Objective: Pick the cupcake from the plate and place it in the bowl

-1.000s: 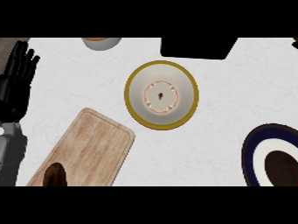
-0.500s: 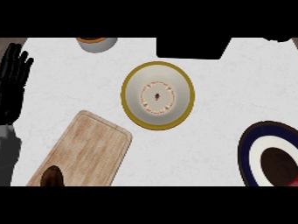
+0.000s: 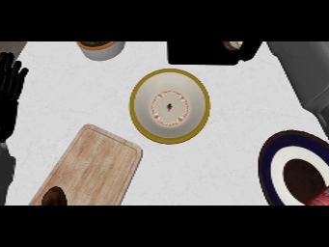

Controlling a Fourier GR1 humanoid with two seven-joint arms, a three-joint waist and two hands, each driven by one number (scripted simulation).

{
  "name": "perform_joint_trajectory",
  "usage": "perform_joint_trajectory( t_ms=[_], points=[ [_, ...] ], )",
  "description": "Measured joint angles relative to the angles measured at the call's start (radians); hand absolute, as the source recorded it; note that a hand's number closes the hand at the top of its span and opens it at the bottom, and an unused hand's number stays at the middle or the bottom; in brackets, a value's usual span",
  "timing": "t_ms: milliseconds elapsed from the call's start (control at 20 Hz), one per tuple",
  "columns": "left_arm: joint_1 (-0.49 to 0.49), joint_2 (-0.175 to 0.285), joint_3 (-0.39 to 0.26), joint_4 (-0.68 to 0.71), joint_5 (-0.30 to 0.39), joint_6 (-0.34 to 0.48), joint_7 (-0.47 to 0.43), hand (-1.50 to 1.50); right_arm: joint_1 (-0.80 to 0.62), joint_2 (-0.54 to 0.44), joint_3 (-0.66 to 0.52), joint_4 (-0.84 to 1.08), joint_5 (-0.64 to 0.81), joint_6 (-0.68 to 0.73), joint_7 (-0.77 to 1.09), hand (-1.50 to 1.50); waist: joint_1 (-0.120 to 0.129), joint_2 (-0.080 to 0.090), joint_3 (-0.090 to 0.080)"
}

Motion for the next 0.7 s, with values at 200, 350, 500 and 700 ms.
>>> perform_joint_trajectory(
  t_ms=[200,350,500,700],
  points=[
    [-0.002,-0.004,0.001,-0.006,-0.002,0.007,0.007,0.0,0.035,0.089,0.028,-0.026,0.004,-0.017,0.037,1.5,-0.005,0.0,0.0],
    [0.014,-0.005,0.006,-0.006,-0.004,0.004,-0.002,0.0,0.089,0.169,0.059,-0.061,0.02,-0.061,0.074,1.5,-0.009,-0.001,0.0],
    [0.009,-0.003,0.007,-0.02,-0.004,0.006,0.013,0.0,0.142,0.206,0.091,-0.097,0.045,-0.106,0.105,1.5,-0.009,0.0,0.001],
    [-0.004,-0.007,0.006,-0.01,-0.002,0.002,0.014,0.0,0.19,0.249,0.086,-0.091,0.048,-0.147,0.204,-1.5,-0.005,0.003,0.0]
  ],
)
